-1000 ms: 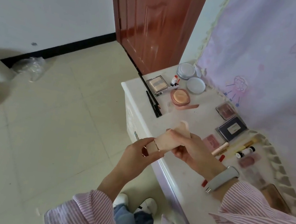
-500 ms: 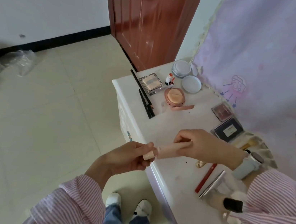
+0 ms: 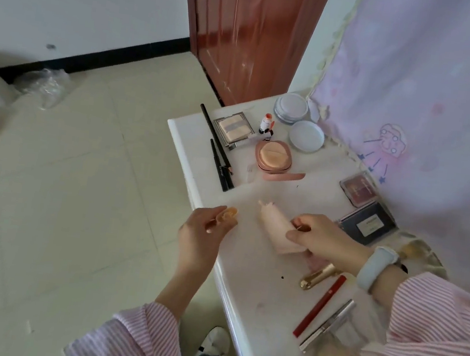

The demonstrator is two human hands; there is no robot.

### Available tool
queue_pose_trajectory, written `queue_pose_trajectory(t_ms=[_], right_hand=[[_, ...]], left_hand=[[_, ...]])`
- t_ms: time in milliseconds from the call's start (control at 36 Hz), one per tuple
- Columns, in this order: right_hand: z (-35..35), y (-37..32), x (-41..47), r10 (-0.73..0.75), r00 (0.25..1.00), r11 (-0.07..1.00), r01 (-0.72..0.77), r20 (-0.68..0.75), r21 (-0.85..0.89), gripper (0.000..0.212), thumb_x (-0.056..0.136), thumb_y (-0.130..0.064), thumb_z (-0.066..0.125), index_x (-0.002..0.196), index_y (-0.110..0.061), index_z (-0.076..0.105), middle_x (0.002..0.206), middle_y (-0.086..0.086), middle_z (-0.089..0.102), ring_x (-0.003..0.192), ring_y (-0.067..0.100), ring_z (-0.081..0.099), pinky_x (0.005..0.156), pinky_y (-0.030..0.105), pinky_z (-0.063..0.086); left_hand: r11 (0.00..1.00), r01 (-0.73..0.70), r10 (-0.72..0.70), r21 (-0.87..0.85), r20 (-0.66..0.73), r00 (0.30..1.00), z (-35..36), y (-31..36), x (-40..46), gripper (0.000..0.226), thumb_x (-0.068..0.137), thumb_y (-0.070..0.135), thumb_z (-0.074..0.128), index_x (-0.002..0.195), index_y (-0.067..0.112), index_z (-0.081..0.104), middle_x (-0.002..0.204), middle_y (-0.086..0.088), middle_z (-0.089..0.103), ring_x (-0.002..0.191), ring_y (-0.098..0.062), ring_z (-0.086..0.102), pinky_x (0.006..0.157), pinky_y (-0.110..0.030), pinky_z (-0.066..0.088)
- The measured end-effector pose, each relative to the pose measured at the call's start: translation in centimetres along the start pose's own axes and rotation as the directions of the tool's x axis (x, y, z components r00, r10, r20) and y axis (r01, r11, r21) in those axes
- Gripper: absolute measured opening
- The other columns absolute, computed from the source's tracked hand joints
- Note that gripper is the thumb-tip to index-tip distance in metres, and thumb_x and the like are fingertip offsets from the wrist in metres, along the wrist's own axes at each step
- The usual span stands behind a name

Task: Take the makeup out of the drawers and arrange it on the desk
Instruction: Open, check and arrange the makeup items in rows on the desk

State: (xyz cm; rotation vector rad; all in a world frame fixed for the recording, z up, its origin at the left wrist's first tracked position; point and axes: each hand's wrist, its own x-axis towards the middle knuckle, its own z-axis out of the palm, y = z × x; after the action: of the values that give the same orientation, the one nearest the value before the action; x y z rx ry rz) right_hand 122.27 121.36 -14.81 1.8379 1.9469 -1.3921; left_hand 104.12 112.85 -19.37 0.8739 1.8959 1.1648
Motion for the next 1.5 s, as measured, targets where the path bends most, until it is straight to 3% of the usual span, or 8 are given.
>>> queue_pose_trajectory(t_ms=[139, 417, 611, 778, 917, 1083, 1306, 1500], right_hand=[[1.0, -0.5, 1.7, 0.024, 0.999, 0.995, -0.022, -0.021, 0.096, 0.017, 0.087, -0.012, 0.057, 0.095, 0.003, 0.060, 0.088, 0.010, 0.056, 0.065, 0.021, 0.062, 0.058, 0.025, 0.051], [1.0, -0.6, 2.6, -0.119, 0.975, 0.979, 0.084, -0.188, -0.187, 0.020, 0.086, -0.023, 0.059, 0.097, -0.007, 0.065, 0.097, 0.005, 0.067, 0.089, 0.021, 0.060, 0.078, 0.029, 0.045], [-0.6, 1.0, 1.8, -0.255, 0.929, 0.885, 0.112, -0.268, -0.452, 0.025, 0.091, -0.037, 0.048, 0.099, -0.017, 0.061, 0.099, 0.000, 0.065, 0.090, 0.022, 0.059, 0.075, 0.033, 0.047], [-5.0, 4.4, 2.8, -0.334, 0.795, 0.776, -0.074, -0.507, -0.627, 0.033, 0.088, -0.022, 0.051, 0.114, -0.002, 0.055, 0.114, 0.021, 0.055, 0.107, 0.037, 0.048, 0.083, 0.041, 0.044], [-6.0, 6.1, 4.3, -0.117, 0.820, 0.730, -0.311, -0.560, -0.608, 0.054, 0.085, -0.030, 0.053, 0.125, 0.006, 0.042, 0.123, 0.028, 0.048, 0.114, 0.041, 0.045, 0.086, 0.045, 0.043], [-5.9, 6.2, 5.0, -0.109, 0.814, 0.702, -0.344, -0.571, -0.623, 0.043, 0.089, -0.033, 0.045, 0.117, -0.001, 0.048, 0.122, 0.024, 0.051, 0.113, 0.038, 0.046, 0.093, 0.044, 0.036], [-6.1, 4.8, 3.5, -0.212, 0.840, 0.887, -0.048, -0.499, -0.459, 0.053, 0.080, -0.030, 0.058, 0.125, -0.007, 0.042, 0.119, 0.019, 0.050, 0.113, 0.035, 0.041, 0.093, 0.044, 0.038], [-6.0, 2.2, -1.1, -0.258, 0.926, 0.961, 0.216, -0.276, -0.172, 0.053, 0.082, -0.027, 0.061, 0.130, -0.023, 0.038, 0.120, -0.001, 0.046, 0.109, 0.014, 0.044, 0.084, 0.023, 0.031]], left_hand=[[0.919, -0.174, 0.228, 0.355, -0.114, 0.967, 2.5, -1.8, 1.1, 0.026, 0.073, 0.025, 0.077, 0.097, 0.016, 0.073, 0.090, -0.001, 0.070, 0.098, -0.024, 0.055, 0.081, -0.029, 0.031], [0.851, -0.276, 0.370, 0.447, -0.137, 0.919, 3.8, -2.1, 2.1, 0.029, 0.070, 0.038, 0.068, 0.093, 0.020, 0.073, 0.085, 0.003, 0.065, 0.085, -0.025, 0.057, 0.074, -0.035, 0.031], [0.816, -0.262, 0.366, 0.515, -0.110, 0.924, 4.1, -2.2, 1.8, 0.057, 0.073, 0.044, 0.069, 0.122, 0.016, 0.060, 0.105, -0.006, 0.063, 0.097, -0.029, 0.054, 0.081, -0.035, 0.030], [0.776, -0.263, 0.374, 0.573, -0.081, 0.924, 5.0, -2.7, -0.5, 0.080, 0.076, 0.044, 0.068, 0.138, 0.015, 0.027, 0.135, -0.017, 0.040, 0.123, -0.028, 0.032, 0.098, -0.048, 0.030], [0.744, -0.227, 0.322, 0.629, -0.039, 0.946, 5.6, -3.6, -2.7, 0.078, 0.084, 0.056, 0.038, 0.143, 0.008, 0.019, 0.147, -0.019, 0.026, 0.136, -0.029, 0.018, 0.108, -0.053, 0.017], [0.733, -0.163, 0.244, 0.660, -0.032, 0.969, 5.8, -4.6, -3.3, 0.081, 0.085, 0.058, 0.032, 0.145, 0.009, 0.008, 0.152, -0.018, 0.016, 0.140, -0.026, 0.007, 0.111, -0.051, 0.009], [0.724, -0.114, 0.192, 0.680, -0.040, 0.981, 5.7, -4.8, -3.4, 0.084, 0.085, 0.055, 0.029, 0.146, 0.001, 0.007, 0.155, -0.019, 0.008, 0.143, -0.024, -0.002, 0.113, -0.047, 0.004], [0.701, -0.079, 0.138, 0.709, -0.027, 0.990, 5.6, -3.9, -3.6, 0.087, 0.081, 0.057, 0.017, 0.147, 0.002, 0.006, 0.157, -0.010, -0.002, 0.139, -0.014, -0.016, 0.113, -0.047, -0.004]])
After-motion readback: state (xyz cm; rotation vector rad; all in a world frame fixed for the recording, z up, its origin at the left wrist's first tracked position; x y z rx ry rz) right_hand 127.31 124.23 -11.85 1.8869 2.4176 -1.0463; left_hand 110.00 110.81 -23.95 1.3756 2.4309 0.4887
